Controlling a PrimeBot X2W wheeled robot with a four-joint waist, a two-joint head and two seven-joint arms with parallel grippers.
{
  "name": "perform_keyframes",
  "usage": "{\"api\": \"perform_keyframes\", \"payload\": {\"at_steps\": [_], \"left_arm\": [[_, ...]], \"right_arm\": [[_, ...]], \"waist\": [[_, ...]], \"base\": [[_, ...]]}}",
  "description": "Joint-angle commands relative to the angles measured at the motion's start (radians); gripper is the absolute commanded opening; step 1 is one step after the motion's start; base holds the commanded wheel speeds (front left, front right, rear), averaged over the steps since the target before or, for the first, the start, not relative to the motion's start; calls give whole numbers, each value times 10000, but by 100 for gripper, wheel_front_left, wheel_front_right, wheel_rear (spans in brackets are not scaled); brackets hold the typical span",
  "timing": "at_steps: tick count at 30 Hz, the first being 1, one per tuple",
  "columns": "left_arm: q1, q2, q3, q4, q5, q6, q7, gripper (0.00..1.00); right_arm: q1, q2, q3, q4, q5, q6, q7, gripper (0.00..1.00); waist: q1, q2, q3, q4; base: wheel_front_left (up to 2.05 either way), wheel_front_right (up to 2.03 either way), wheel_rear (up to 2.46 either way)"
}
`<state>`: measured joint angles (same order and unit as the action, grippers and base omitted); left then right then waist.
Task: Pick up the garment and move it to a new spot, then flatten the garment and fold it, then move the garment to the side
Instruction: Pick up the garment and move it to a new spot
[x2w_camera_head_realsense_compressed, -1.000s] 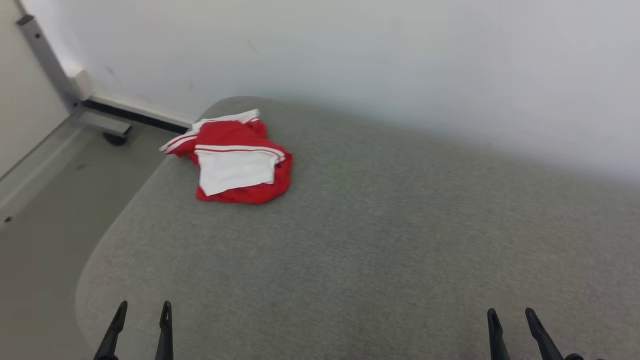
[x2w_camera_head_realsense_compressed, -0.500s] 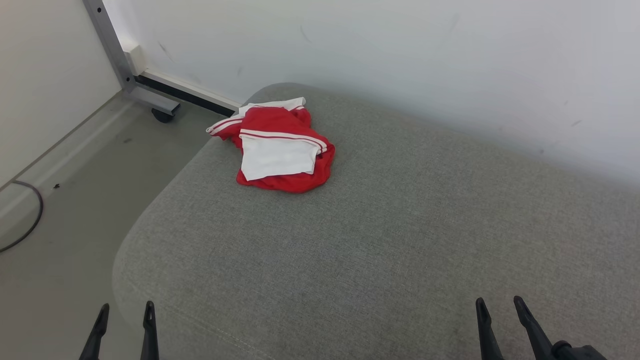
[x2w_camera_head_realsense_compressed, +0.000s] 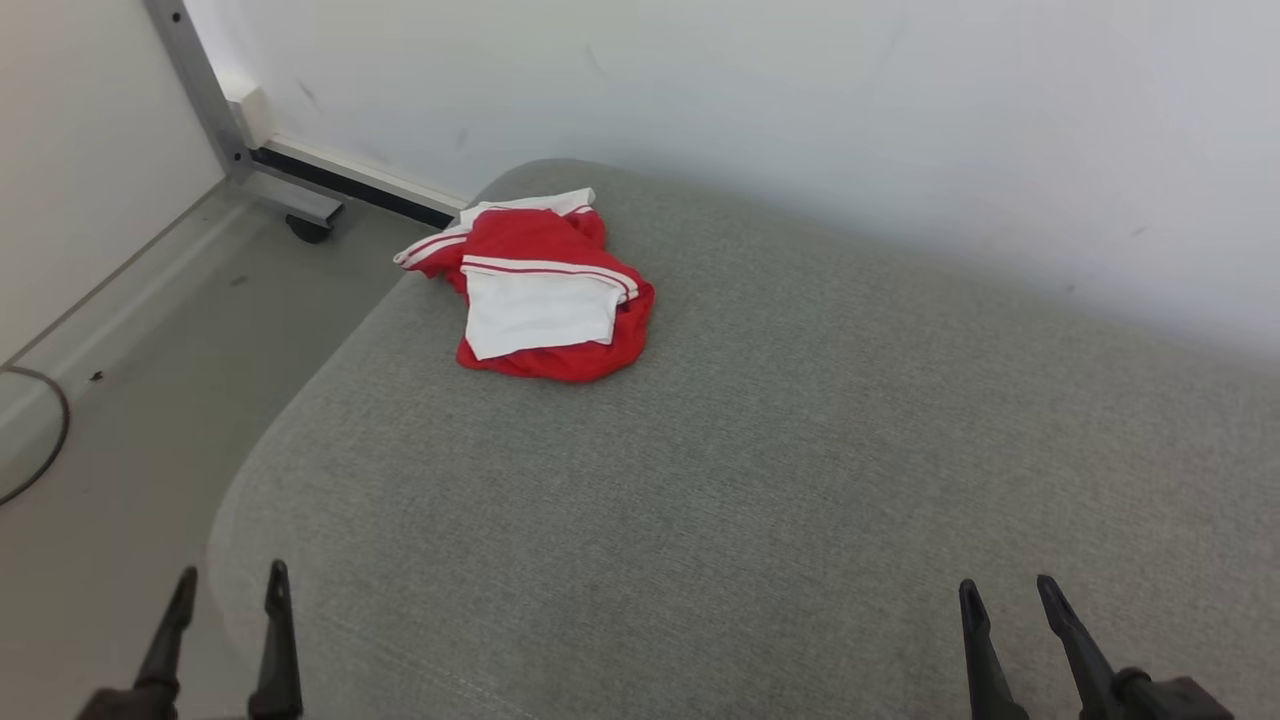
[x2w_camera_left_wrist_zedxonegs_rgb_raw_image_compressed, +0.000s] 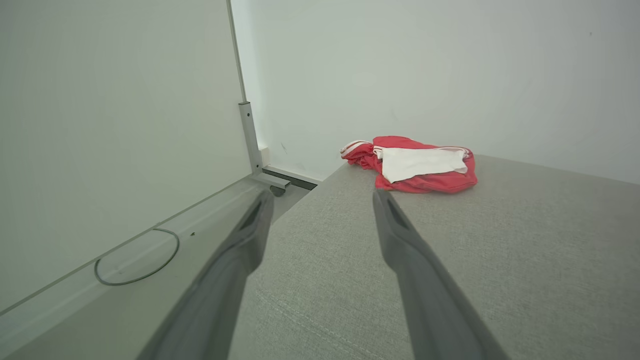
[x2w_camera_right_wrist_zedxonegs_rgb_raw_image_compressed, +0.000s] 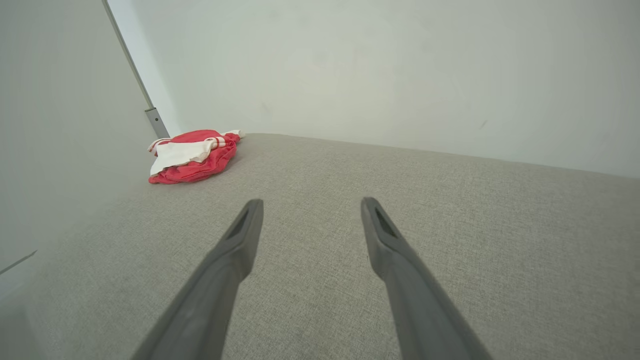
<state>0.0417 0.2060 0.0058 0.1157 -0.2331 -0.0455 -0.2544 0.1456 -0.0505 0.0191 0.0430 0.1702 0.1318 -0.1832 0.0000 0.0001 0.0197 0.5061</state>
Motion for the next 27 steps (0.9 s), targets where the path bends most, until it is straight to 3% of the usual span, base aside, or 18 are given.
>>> {"api": "perform_keyframes", "payload": {"at_steps": [1,11,21,27], "left_arm": [[-379,39,91,42,-131,-16,-47,100],[-3229,760,928,293,-786,-226,-87,100],[-5717,2388,1862,1017,-1421,-533,-25,100],[-6501,2971,1902,1723,-1744,-672,192,100]], "right_arm": [[-157,1,7,-157,-149,-26,82,100],[-1073,-16,-278,-1194,-854,-25,545,100],[-1848,-12,-479,-1662,-960,-25,387,100],[-2016,-3,-566,-1744,-1015,-25,221,100]], "waist": [[0,-1,349,-454],[0,-1,2251,-2338],[0,-1,4036,-4245],[0,-1,4537,-4766]], "base": [[0,0,0],[0,0,0],[0,0,0],[0,0,0]]}}
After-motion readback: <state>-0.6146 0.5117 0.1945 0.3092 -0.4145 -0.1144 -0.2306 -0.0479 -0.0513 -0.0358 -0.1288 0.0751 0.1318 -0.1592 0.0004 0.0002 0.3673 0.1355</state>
